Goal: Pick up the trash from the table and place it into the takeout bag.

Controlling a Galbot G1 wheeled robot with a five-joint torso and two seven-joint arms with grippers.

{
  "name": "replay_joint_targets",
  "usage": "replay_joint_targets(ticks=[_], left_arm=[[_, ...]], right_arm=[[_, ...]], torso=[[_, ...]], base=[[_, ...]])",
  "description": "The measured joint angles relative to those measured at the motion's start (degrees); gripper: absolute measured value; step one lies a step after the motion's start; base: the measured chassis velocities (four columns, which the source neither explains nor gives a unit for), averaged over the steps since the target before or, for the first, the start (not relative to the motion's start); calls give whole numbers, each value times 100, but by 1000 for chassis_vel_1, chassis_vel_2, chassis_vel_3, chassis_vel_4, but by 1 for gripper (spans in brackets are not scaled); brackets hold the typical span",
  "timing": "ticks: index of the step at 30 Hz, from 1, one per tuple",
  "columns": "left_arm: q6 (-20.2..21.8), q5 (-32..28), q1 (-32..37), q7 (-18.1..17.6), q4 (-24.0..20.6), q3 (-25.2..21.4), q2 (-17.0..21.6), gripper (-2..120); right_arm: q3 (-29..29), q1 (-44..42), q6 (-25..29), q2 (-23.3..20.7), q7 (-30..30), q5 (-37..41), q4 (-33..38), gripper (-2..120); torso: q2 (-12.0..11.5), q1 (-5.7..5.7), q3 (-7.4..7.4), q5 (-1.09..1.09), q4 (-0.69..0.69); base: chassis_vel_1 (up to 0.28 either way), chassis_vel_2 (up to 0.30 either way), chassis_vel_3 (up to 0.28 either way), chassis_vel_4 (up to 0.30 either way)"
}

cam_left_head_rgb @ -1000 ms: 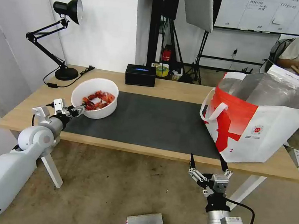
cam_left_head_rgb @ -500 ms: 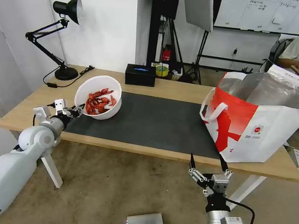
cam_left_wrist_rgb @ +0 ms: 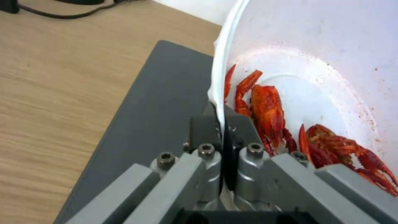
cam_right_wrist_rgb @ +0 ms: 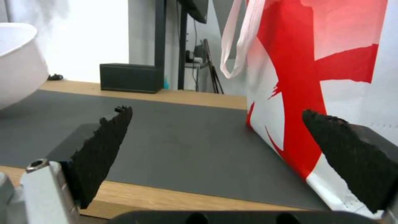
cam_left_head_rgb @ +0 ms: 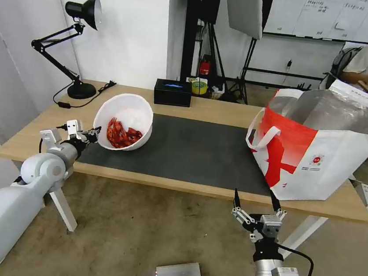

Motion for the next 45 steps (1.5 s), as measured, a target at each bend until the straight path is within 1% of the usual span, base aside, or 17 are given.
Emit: replay_joint_targets(ticks=[15, 23, 28, 34, 41, 45], left_arm=[[85, -137, -83, -43, -157, 113, 40, 0], [122, -242, -213, -240, -342, 251, -161, 0], [160, -294, -312, -334, -460, 328, -210, 0], [239, -452, -588, -512, -673, 499, -254, 0], [287, -534, -782, -670, -776, 645, -357, 0], [367, -657, -959, -856, -992, 798, -483, 0]], right_arm=[[0, 0, 0, 0, 0, 0, 0, 100], [0, 0, 0, 0, 0, 0, 0, 100], [0, 0, 0, 0, 0, 0, 0, 100], [0, 0, 0, 0, 0, 0, 0, 100], [0, 0, 0, 0, 0, 0, 0, 100], [0, 0, 0, 0, 0, 0, 0, 100]], torso=[[0, 0, 0, 0, 0], [0, 0, 0, 0, 0], [0, 0, 0, 0, 0], [0, 0, 0, 0, 0], [0, 0, 0, -1, 0], [1, 0, 0, 0, 0]], base=[[0, 0, 0, 0], [0, 0, 0, 0], [0, 0, 0, 0], [0, 0, 0, 0], [0, 0, 0, 0], [0, 0, 0, 0]])
